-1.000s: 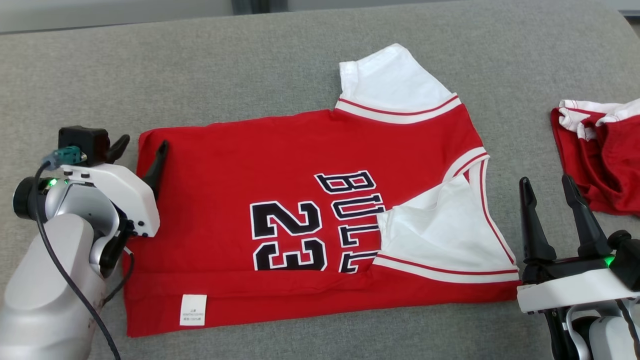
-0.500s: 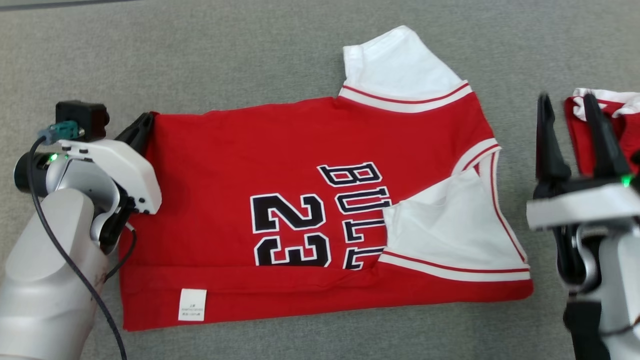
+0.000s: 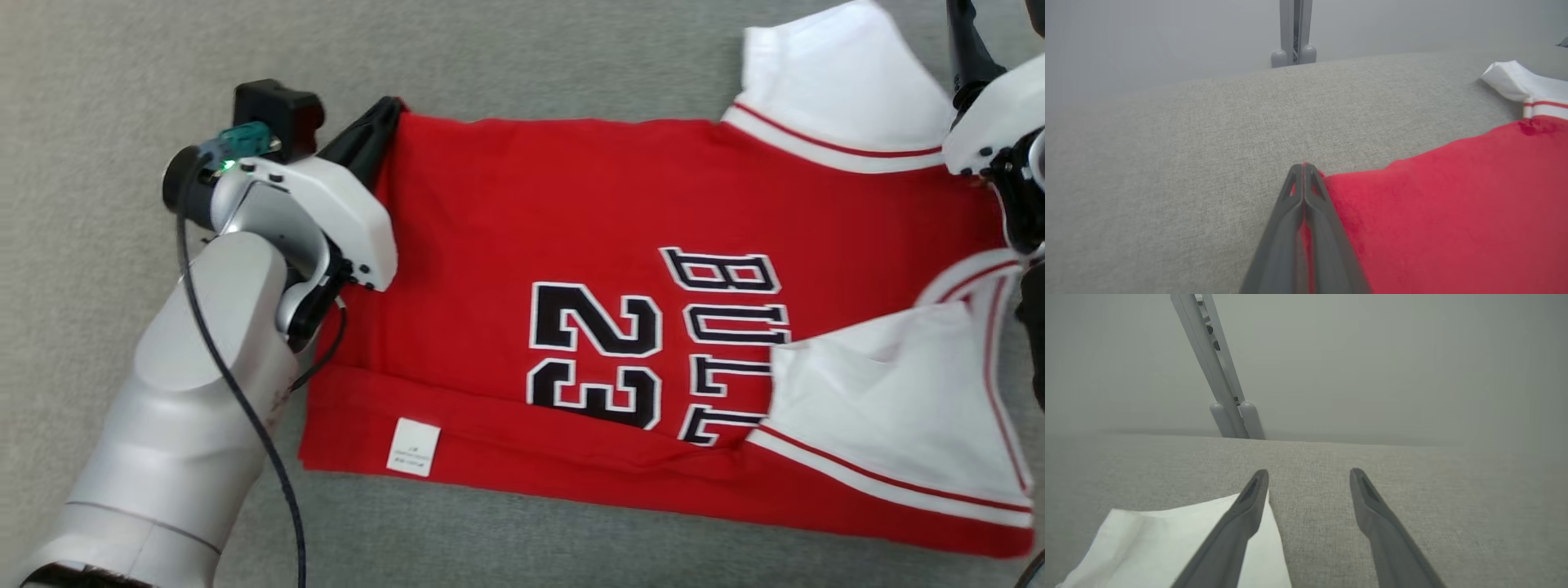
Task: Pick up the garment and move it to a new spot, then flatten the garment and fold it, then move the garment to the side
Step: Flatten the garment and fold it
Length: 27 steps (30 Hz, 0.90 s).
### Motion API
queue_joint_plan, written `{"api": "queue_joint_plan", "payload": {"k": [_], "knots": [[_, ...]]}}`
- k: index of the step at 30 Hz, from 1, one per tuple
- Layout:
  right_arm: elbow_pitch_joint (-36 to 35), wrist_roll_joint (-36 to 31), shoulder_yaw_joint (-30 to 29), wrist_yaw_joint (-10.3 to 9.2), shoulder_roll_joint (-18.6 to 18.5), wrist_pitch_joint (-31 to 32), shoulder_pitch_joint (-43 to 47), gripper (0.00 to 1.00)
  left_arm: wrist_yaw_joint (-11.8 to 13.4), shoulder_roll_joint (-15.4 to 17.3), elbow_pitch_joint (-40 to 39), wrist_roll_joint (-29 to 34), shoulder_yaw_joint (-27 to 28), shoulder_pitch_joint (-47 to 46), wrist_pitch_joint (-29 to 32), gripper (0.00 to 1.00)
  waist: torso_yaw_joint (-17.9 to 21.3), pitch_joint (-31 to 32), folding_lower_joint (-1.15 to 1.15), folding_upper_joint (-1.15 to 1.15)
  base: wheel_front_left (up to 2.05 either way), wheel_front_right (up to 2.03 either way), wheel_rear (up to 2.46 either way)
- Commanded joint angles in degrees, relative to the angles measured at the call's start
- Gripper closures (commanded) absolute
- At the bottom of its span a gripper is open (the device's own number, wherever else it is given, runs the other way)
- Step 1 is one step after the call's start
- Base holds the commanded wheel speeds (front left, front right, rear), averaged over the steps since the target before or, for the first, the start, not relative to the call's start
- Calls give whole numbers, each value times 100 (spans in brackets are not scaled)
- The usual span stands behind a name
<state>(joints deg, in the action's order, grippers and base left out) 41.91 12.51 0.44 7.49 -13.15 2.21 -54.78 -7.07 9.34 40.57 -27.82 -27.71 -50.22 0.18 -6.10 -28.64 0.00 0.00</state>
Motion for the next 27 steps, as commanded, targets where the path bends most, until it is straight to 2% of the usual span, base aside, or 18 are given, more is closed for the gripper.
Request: {"api": "queue_joint_plan", "payload": {"k": [1,8,11,14,21,27], "knots": [[288,-4,142,2,-94,296,-308,0,-38,-65,34,21,-96,-169,-81,100,-394,-285,0,0,0,0,0],[1057,216,835,2,-291,1091,-892,0,-45,-223,201,-100,-310,-371,-284,100,-580,-390,0,0,0,0,0],[1226,410,1050,2,-293,1248,-933,0,-48,-243,282,-163,-364,-424,-352,100,-580,-396,0,0,0,0,0],[1209,641,1259,2,-348,1249,-988,100,-49,-209,345,-221,-383,-480,-436,100,-539,-382,0,0,0,0,0],[861,1027,1564,1,-516,809,-871,100,-40,-34,342,-310,-354,-389,-620,100,-363,-252,0,0,0,0,0],[-29,1547,1942,1,-687,384,-158,100,99,286,6,-310,-294,34,-842,100,-91,14,0,0,0,0,0]]}}
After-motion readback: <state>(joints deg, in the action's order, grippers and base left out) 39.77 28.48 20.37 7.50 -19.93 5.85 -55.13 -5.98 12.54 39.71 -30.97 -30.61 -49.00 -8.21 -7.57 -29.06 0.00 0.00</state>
